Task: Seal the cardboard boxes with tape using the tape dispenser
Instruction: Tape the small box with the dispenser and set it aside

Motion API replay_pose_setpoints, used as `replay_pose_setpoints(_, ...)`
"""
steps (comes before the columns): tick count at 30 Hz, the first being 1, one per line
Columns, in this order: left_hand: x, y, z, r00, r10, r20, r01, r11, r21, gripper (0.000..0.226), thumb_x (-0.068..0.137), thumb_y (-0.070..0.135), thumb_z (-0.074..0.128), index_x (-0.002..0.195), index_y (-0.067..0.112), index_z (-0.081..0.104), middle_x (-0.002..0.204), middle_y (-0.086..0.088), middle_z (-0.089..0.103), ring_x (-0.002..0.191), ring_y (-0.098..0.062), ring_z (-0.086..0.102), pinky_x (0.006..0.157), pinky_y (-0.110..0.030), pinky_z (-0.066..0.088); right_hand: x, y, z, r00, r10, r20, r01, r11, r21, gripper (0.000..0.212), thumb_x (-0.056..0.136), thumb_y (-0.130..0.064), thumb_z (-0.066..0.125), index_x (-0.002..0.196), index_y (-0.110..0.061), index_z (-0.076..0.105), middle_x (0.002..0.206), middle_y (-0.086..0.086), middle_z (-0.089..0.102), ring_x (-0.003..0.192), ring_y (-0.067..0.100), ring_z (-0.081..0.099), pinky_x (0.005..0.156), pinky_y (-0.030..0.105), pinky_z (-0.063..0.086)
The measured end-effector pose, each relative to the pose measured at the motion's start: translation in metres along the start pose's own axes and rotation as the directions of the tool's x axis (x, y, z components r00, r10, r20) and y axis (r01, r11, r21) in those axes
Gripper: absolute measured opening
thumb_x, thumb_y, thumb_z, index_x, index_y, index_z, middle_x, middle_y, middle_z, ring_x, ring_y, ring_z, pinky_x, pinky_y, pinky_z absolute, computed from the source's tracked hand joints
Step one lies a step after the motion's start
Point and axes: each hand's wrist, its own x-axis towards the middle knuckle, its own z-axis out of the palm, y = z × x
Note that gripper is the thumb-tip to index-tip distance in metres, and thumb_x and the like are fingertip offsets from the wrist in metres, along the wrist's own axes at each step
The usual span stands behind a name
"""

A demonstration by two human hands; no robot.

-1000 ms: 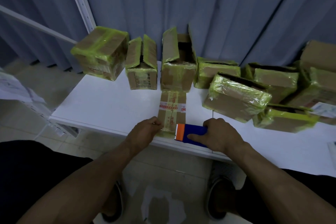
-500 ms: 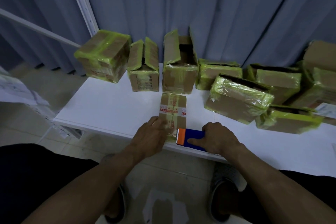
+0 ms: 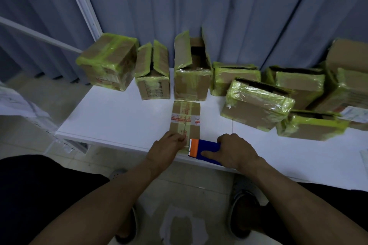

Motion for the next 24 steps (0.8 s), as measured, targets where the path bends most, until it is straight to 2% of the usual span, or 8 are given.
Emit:
replay_pose_setpoints(2, 0.0, -0.001, 0.0, 0.999, -0.041, 0.007, 0.042, 0.995, -0.089, 0.04, 0.104, 0.034, 0.046, 0.144, 0.028, 0.048, 0.141, 0.007, 0.048, 0.125, -0.003, 0.041, 0.091, -0.013, 0.028, -0.004, 0.001, -0.002, 1.0, -0.009, -0.004, 0.01, 1.0, 0.029, 0.062, 0.08, -0.077, 0.065, 0.098, -0.018, 0.064, 0.087, -0.002, 0.064, 0.085, 0.018, 0.066, 0.073, 0.032, 0.057)
replay_pose_setpoints(7, -0.002, -0.002, -0.001, 1.0, -0.02, -0.012, 0.019, 0.998, -0.066, 0.042, 0.104, 0.029, 0.049, 0.146, 0.026, 0.048, 0.146, 0.007, 0.046, 0.131, -0.006, 0.04, 0.098, -0.01, 0.026, -0.012, 0.01, -0.009, 1.0, 0.013, -0.023, -0.011, 0.999, 0.052, 0.061, 0.078, -0.079, 0.066, 0.092, -0.02, 0.062, 0.08, -0.006, 0.06, 0.08, 0.015, 0.064, 0.069, 0.029, 0.055)
replay_pose_setpoints(10, -0.008, -0.001, -0.006, 0.996, 0.087, -0.017, -0.086, 0.993, 0.079, 0.049, 0.095, 0.024, 0.066, 0.142, 0.023, 0.054, 0.144, 0.003, 0.052, 0.133, -0.016, 0.047, 0.106, -0.026, 0.038, -0.011, 0.014, -0.007, 1.0, 0.029, -0.012, -0.028, 0.998, 0.054, 0.06, 0.077, -0.078, 0.066, 0.091, -0.021, 0.059, 0.082, -0.005, 0.059, 0.082, 0.016, 0.064, 0.071, 0.03, 0.056)
replay_pose_setpoints(12, -0.015, -0.003, -0.009, 0.985, 0.167, -0.034, -0.159, 0.971, 0.181, 0.055, 0.077, 0.02, 0.085, 0.129, 0.022, 0.066, 0.133, 0.0, 0.063, 0.123, -0.022, 0.059, 0.102, -0.037, 0.046, -0.009, 0.012, -0.004, 0.999, 0.033, 0.003, -0.034, 0.998, 0.056, 0.06, 0.078, -0.077, 0.067, 0.095, -0.02, 0.06, 0.089, -0.002, 0.062, 0.086, 0.018, 0.065, 0.075, 0.032, 0.058)
replay_pose_setpoints(14, -0.019, -0.01, -0.007, 0.973, 0.213, -0.091, -0.188, 0.956, 0.227, 0.06, 0.063, 0.015, 0.094, 0.119, 0.019, 0.073, 0.125, -0.001, 0.069, 0.116, -0.023, 0.065, 0.096, -0.038, 0.049, -0.005, 0.007, 0.0, 1.0, 0.019, 0.014, -0.019, 0.999, 0.029, 0.063, 0.08, -0.077, 0.066, 0.1, -0.017, 0.063, 0.095, 0.001, 0.065, 0.088, 0.02, 0.066, 0.076, 0.033, 0.058)
replay_pose_setpoints(19, -0.027, -0.017, -0.01, 0.985, 0.128, -0.113, -0.103, 0.974, 0.203, 0.069, 0.059, 0.008, 0.095, 0.123, 0.017, 0.071, 0.126, -0.001, 0.068, 0.115, -0.019, 0.066, 0.099, -0.03, 0.04, 0.004, -0.008, 0.009, 0.999, -0.014, 0.041, 0.013, 1.0, 0.015, 0.063, 0.08, -0.078, 0.064, 0.096, -0.017, 0.061, 0.092, 0.001, 0.065, 0.083, 0.019, 0.064, 0.073, 0.032, 0.056)
replay_pose_setpoints(22, -0.033, -0.017, -0.006, 0.991, 0.097, -0.09, -0.081, 0.982, 0.168, 0.072, 0.068, -0.001, 0.085, 0.133, 0.021, 0.063, 0.135, -0.003, 0.063, 0.125, -0.022, 0.059, 0.106, -0.036, 0.037, 0.007, -0.013, 0.012, 0.998, -0.026, 0.049, 0.027, 1.0, -0.01, 0.064, 0.081, -0.079, 0.061, 0.097, -0.018, 0.059, 0.1, 0.003, 0.068, 0.086, 0.02, 0.065, 0.076, 0.033, 0.057)
replay_pose_setpoints(24, -0.034, -0.013, -0.008, 0.993, 0.098, -0.068, -0.084, 0.977, 0.194, 0.07, 0.074, 0.004, 0.082, 0.137, 0.024, 0.059, 0.138, -0.001, 0.061, 0.129, -0.023, 0.055, 0.108, -0.039, 0.036, 0.007, -0.014, 0.012, 0.999, -0.029, 0.046, 0.03, 0.999, -0.025, 0.063, 0.082, -0.079, 0.06, 0.095, -0.018, 0.056, 0.103, 0.004, 0.069, 0.088, 0.021, 0.066, 0.075, 0.032, 0.056)
